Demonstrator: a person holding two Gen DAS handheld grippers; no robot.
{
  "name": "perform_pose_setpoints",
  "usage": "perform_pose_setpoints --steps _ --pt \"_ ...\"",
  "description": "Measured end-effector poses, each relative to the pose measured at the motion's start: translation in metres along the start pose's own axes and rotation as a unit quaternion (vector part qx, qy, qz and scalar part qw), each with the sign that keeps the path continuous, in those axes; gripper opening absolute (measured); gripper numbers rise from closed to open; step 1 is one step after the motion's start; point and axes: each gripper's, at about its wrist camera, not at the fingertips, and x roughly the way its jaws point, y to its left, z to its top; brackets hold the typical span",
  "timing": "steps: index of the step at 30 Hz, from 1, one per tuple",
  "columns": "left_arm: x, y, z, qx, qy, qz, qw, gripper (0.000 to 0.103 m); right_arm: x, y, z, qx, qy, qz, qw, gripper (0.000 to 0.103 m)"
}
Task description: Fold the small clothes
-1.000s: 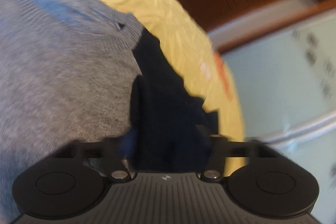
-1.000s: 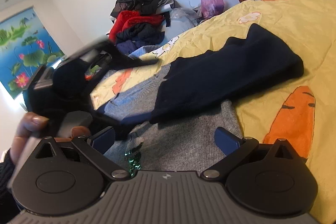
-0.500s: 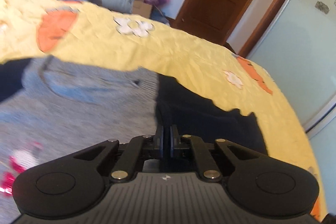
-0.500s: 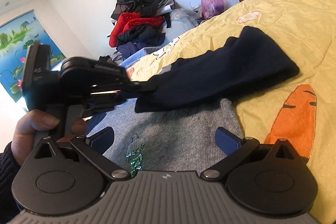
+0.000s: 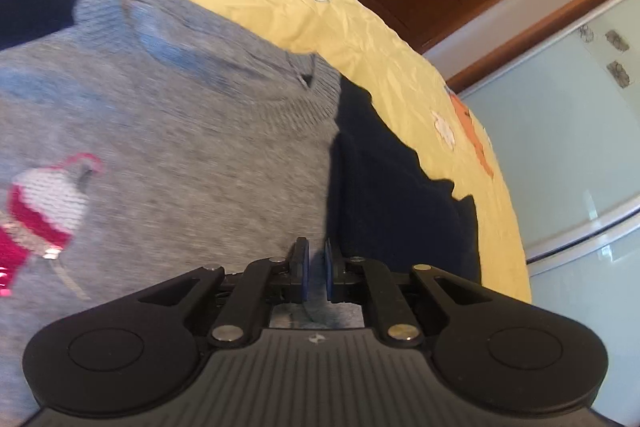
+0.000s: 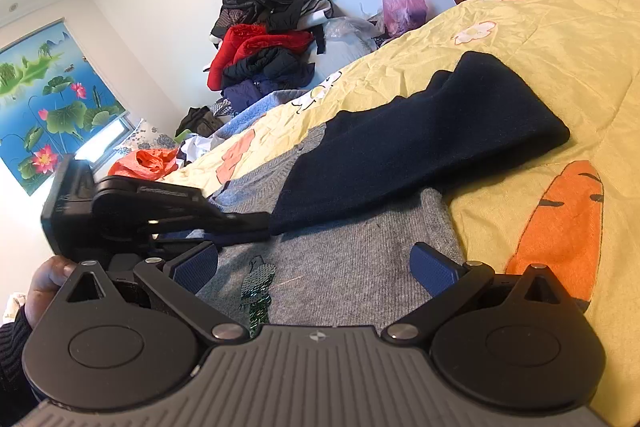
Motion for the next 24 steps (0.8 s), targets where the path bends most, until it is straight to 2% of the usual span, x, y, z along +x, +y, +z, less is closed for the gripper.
perform_pose_setpoints --steps 2,3,5,7,8,15,17,21,24 --pt "0.006 -0.003 0.000 -0.007 -0.003 -0.009 0.9999 0.009 0.000 0.000 0.000 0.000 0.000 0.000 1.000 0.103" --pt "0.010 -0.002 0.001 -0.017 0.001 -0.019 0.9997 0.013 0.000 0.000 0.000 0.000 0.000 0.000 1.000 0.103" --pt "0.015 -0.001 0.003 -0.042 0.007 -0.044 0.9981 0.025 0.000 -0.001 0.000 0.001 0.000 0.001 1.000 0.103" --pt "0.015 0.000 0.004 -0.058 0.008 -0.071 0.9957 0.050 0.000 -0.001 0.000 0.003 0.000 0.002 1.000 0.103" --pt "0.014 0.001 0.004 -0.060 0.005 -0.080 0.9950 0.054 0.000 -0.001 0.000 0.003 0.000 0.003 1.000 0.103" --pt "0.014 -0.004 0.005 -0.055 -0.003 -0.078 0.9954 0.056 0.001 -0.001 0.001 0.004 0.000 0.004 1.000 0.103" --pt "0.015 0.001 0.004 -0.073 -0.001 -0.100 0.9923 0.056 0.001 -0.001 0.001 0.005 0.000 0.005 1.000 0.103" --pt "0.007 0.022 -0.003 -0.118 0.004 -0.154 0.9809 0.056 0.001 -0.001 0.001 0.005 0.000 0.005 1.000 0.103" --pt "0.004 0.035 -0.008 -0.140 -0.004 -0.165 0.9763 0.057 0.001 -0.001 0.001 0.005 0.000 0.005 1.000 0.103"
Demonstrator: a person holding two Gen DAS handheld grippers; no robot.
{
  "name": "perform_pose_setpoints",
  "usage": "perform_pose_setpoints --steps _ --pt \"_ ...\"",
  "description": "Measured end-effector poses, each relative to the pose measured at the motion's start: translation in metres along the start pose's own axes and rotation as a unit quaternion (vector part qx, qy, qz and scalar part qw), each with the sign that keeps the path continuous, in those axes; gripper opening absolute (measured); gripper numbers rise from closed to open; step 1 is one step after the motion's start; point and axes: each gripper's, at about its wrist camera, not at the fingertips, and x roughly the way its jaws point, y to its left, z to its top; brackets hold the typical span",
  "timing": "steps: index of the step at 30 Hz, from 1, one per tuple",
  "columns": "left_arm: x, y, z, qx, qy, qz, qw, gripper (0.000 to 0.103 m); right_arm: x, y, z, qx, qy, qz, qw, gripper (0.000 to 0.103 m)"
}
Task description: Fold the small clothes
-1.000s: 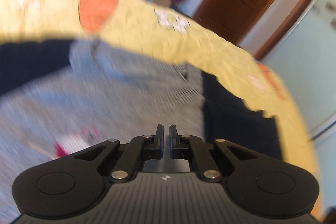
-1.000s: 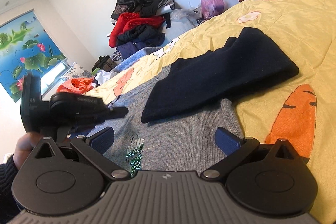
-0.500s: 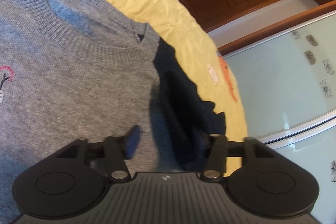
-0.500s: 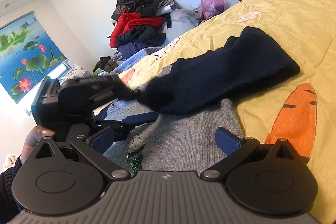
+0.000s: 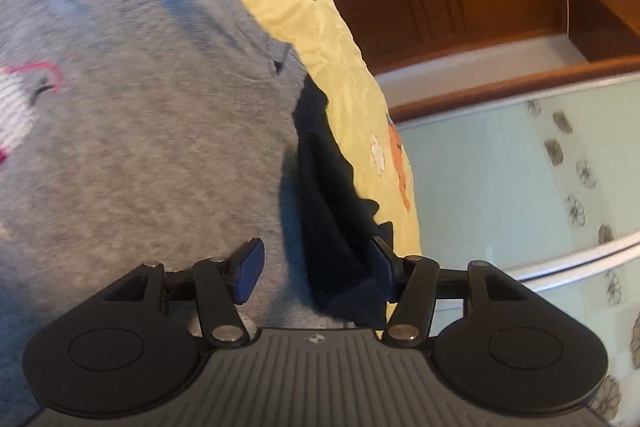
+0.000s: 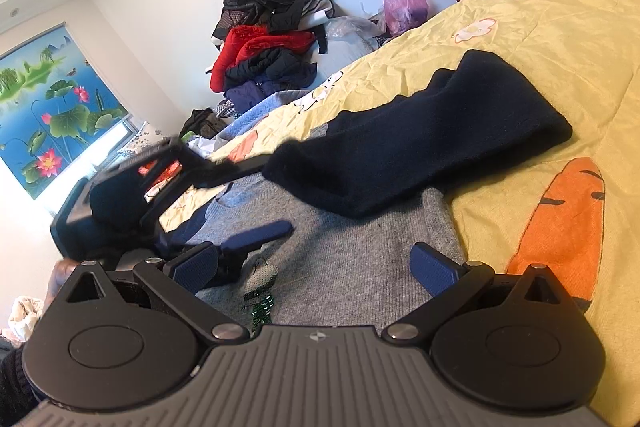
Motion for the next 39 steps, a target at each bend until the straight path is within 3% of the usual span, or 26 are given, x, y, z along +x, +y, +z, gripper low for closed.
perform_pose_setpoints --steps 6,11,14,15,16,18,22,26,29,33,36,39 --pt "-0.006 0.007 -0.001 -0.029 -0.024 -0.023 0.9990 0.057 0.000 0.000 0.000 0.000 0.000 0.000 1.000 0.103" --pt "0.014 -0.011 -0.002 0.016 0.003 0.024 0.9996 0.057 0.000 0.000 0.000 0.000 0.000 0.000 1.000 0.103" --pt "0.022 -0.024 -0.005 0.054 0.004 0.059 0.9968 0.049 0.000 0.000 0.000 0.000 0.000 0.000 1.000 0.103" --pt "0.027 -0.029 -0.006 0.075 0.009 0.083 0.9936 0.022 0.000 -0.001 0.000 0.000 0.000 0.000 1.000 0.103" --pt "0.034 -0.034 -0.007 0.095 0.017 0.113 0.9890 0.011 0.000 -0.001 0.000 0.000 0.000 0.000 1.000 0.103" --pt "0.036 -0.041 -0.012 0.125 0.008 0.130 0.9836 0.009 0.000 0.000 0.000 0.000 0.000 0.000 1.000 0.103" --pt "0.028 -0.064 -0.024 0.205 -0.032 0.161 0.9648 0.008 0.000 0.000 -0.001 0.001 -0.001 0.001 1.000 0.103" --pt "0.005 -0.069 -0.020 0.230 -0.058 0.177 0.9551 0.008 0.000 0.004 -0.003 -0.005 -0.002 -0.005 1.000 0.103" --pt "-0.011 -0.062 -0.014 0.226 -0.065 0.187 0.9538 0.008 -0.003 0.025 -0.001 -0.084 -0.010 -0.042 0.996 0.102" --pt "-0.034 -0.046 -0.005 0.204 -0.084 0.193 0.9559 0.008 0.004 0.059 0.013 -0.246 -0.034 -0.088 0.965 0.103" --pt "-0.051 -0.035 0.000 0.195 -0.097 0.201 0.9551 0.008 0.029 0.060 0.031 -0.285 0.001 -0.099 0.953 0.103" --pt "-0.066 -0.026 0.006 0.189 -0.103 0.209 0.9538 0.008 0.053 0.055 0.044 -0.284 0.057 -0.101 0.952 0.102"
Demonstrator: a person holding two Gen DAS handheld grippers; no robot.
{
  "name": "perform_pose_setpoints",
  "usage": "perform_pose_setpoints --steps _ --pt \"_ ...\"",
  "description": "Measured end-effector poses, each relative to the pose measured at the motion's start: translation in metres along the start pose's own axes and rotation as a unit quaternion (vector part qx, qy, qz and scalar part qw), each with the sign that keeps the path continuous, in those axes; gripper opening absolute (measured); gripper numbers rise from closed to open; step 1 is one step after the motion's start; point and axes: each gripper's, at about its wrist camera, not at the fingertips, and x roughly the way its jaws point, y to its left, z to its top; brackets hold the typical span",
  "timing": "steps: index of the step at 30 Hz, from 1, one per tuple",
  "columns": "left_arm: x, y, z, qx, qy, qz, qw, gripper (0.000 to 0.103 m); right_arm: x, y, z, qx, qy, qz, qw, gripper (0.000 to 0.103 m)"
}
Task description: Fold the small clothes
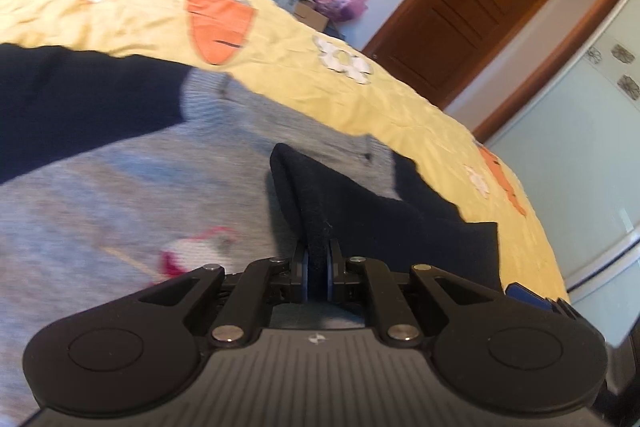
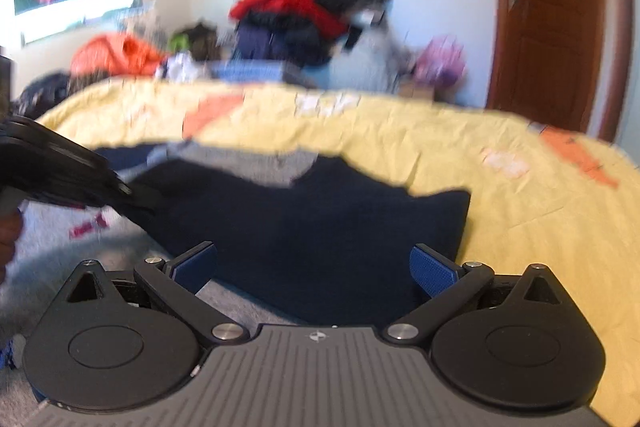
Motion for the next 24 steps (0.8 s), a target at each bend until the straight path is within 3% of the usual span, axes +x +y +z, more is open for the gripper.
perform_pose_setpoints --steps 9,15,21,24 --pt "-0.033 0.050 0.001 -0.039 -0.026 0.019 0.9987 0.008 0.007 0.008 -0.002 -0.009 0.016 0.040 0.999 0.103" --pt "-0.032 0.065 -0.003 -0.051 -0.016 0.026 0.9982 0.008 0.022 0.014 0.015 -0.031 0.023 0.050 0.998 0.103" --pt "-0.030 0.069 -0.006 -0.053 -0.016 0.022 0.9982 0.008 0.060 0.010 0.014 -0.014 0.107 0.048 0.993 0.103" --pt "-0.030 0.071 -0.007 -0.053 -0.018 0.017 0.9983 0.008 0.061 0.019 0.004 -0.052 0.096 0.028 0.994 0.103"
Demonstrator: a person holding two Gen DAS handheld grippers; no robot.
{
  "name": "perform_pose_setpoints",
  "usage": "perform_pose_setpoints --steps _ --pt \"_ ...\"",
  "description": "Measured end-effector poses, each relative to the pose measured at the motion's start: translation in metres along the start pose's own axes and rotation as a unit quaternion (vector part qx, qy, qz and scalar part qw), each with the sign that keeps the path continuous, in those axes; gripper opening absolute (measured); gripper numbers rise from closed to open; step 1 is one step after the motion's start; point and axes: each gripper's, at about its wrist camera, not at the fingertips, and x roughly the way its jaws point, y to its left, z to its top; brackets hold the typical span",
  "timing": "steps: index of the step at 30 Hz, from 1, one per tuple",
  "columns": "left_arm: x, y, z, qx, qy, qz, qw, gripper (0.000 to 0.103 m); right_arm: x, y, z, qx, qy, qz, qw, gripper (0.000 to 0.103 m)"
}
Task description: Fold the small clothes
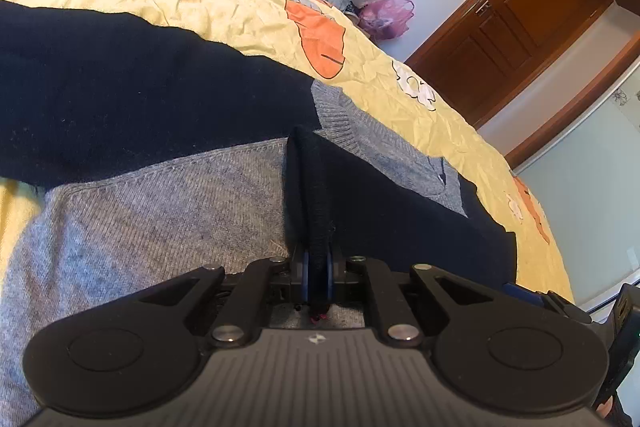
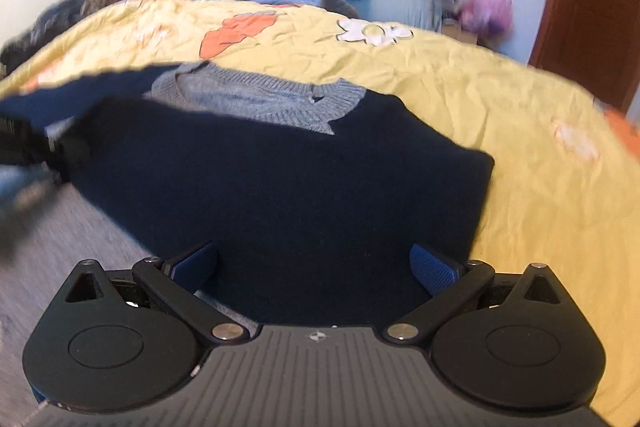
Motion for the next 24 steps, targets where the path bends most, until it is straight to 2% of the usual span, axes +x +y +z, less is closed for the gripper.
perform_pose_setpoints --steps 4,7,10,12,14,16,18,21,24 --pt "0.000 0.002 -0.002 0.005 -0.007 -0.004 1.0000 0.011 -0.001 0.003 -0.006 0.007 -0.019 -0.011 1.000 0.103" --pt "-0.012 0.009 -0.002 -0.018 -0.008 -0.015 0.9997 0.015 -0.004 0.003 -0.012 0.010 -0.035 -0.015 0.999 0.103" --pt "-0.044 0.029 -0.003 -0.049 -0.055 -0.014 0.9972 0.025 -0.003 0.002 -0.010 0.011 -0.036 -0.015 0.999 0.103" --pt "-0.072 0.055 -0.002 -0.083 -0.098 -0.007 0.9917 0.031 -0.004 0.002 -0.011 0.012 -0.038 -0.016 0.999 0.103" --pt "-0.099 0.088 0.001 -0.129 -0.135 0.006 0.9824 0.041 -0.004 0.002 -0.011 0.012 -0.040 -0.017 0.999 0.103" --pt "-0.125 0.130 0.006 -0.187 -0.168 0.022 0.9676 0.059 -0.004 0.003 -0.011 0.013 -0.041 -0.018 0.999 0.103" --pt "-0.149 0.172 0.011 -0.247 -0.196 0.045 0.9478 0.059 -0.004 0.003 -0.011 0.013 -0.042 -0.019 0.999 0.103" --pt "-0.178 0.223 0.020 -0.311 -0.234 0.061 0.9194 0.059 -0.004 0.003 -0.012 0.013 -0.042 -0.019 0.999 0.103" --pt "-0.191 0.256 0.030 -0.343 -0.246 0.059 0.9047 0.059 -0.004 0.003 -0.012 0.014 -0.042 -0.019 0.999 0.103"
